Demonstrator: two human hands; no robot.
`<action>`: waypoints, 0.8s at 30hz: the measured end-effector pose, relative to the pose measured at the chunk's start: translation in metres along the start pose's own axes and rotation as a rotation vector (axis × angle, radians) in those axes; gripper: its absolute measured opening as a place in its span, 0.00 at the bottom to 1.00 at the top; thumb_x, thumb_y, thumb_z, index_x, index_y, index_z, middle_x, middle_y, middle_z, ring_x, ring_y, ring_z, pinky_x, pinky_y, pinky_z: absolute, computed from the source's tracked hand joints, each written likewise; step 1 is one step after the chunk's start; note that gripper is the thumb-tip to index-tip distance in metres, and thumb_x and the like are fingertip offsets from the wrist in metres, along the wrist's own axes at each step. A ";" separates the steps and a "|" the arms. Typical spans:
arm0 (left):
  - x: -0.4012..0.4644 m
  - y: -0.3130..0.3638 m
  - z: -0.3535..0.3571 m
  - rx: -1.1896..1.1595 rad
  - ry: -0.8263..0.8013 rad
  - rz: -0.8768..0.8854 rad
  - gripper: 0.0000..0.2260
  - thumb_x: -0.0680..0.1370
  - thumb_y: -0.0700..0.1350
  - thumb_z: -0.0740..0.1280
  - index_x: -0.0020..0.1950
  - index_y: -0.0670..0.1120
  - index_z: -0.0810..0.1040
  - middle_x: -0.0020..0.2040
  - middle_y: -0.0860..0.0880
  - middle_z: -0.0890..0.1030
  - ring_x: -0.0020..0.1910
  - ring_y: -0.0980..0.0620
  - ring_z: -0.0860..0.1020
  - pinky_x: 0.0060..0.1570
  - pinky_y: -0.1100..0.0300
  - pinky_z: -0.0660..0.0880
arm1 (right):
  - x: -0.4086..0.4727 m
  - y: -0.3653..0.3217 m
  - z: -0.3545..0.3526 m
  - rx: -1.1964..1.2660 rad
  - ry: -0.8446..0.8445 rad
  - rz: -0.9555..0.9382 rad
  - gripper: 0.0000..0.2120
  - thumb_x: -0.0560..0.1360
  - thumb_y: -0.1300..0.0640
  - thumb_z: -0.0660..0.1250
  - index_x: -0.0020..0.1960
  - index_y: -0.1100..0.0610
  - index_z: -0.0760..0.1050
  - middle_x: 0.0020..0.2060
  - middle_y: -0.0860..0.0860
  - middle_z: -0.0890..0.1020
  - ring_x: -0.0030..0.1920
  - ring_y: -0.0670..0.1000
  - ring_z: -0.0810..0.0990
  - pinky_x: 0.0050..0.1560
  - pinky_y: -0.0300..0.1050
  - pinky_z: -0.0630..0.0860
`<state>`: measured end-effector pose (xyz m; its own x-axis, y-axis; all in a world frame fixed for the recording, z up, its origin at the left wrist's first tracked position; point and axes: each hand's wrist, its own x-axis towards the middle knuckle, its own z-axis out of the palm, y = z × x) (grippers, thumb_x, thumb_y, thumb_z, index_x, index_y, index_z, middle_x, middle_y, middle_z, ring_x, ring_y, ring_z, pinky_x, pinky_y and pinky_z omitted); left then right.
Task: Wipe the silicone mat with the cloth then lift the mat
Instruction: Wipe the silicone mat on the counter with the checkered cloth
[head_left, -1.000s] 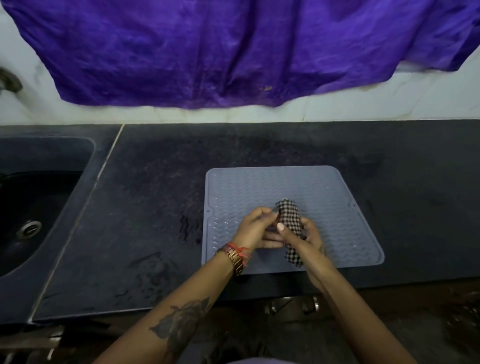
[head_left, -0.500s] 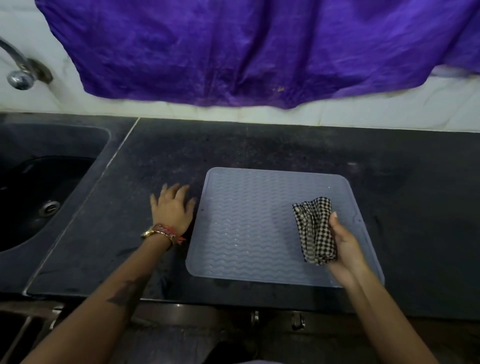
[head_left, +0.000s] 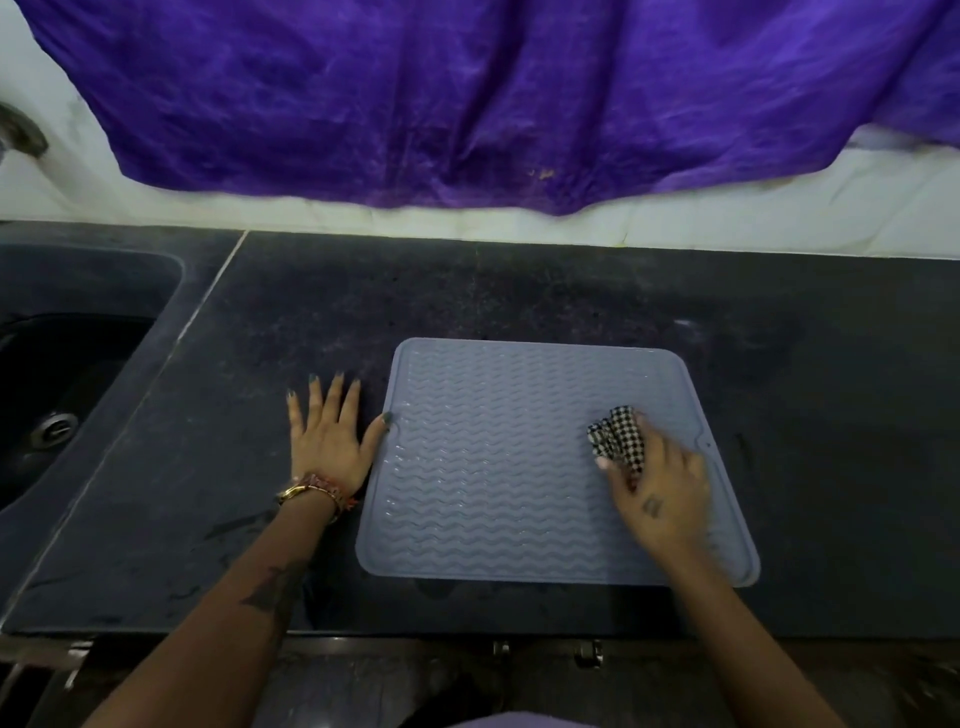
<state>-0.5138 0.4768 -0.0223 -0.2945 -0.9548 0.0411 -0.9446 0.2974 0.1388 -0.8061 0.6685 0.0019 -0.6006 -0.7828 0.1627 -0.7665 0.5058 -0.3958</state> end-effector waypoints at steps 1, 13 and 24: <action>0.001 0.000 0.001 -0.003 0.002 0.000 0.37 0.73 0.66 0.37 0.76 0.47 0.54 0.77 0.46 0.54 0.76 0.45 0.44 0.70 0.47 0.30 | -0.001 -0.002 0.002 -0.100 0.016 0.017 0.35 0.70 0.39 0.67 0.69 0.58 0.66 0.65 0.61 0.70 0.60 0.62 0.69 0.60 0.55 0.66; 0.007 -0.008 0.009 -0.061 0.037 -0.014 0.41 0.71 0.69 0.38 0.75 0.45 0.59 0.76 0.44 0.59 0.76 0.43 0.48 0.72 0.46 0.36 | 0.032 0.012 -0.028 0.178 -0.030 0.052 0.17 0.77 0.51 0.63 0.60 0.61 0.77 0.55 0.58 0.81 0.54 0.57 0.79 0.51 0.41 0.71; 0.008 -0.006 0.009 -0.064 0.030 -0.038 0.42 0.69 0.71 0.37 0.75 0.46 0.59 0.76 0.45 0.58 0.76 0.44 0.47 0.72 0.46 0.37 | 0.073 0.023 -0.011 -0.306 -0.042 0.208 0.20 0.77 0.58 0.59 0.66 0.65 0.63 0.61 0.65 0.69 0.60 0.64 0.67 0.53 0.57 0.70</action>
<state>-0.5122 0.4675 -0.0316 -0.2527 -0.9654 0.0644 -0.9436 0.2607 0.2040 -0.8702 0.6273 0.0141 -0.7455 -0.6630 0.0678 -0.6656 0.7355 -0.1265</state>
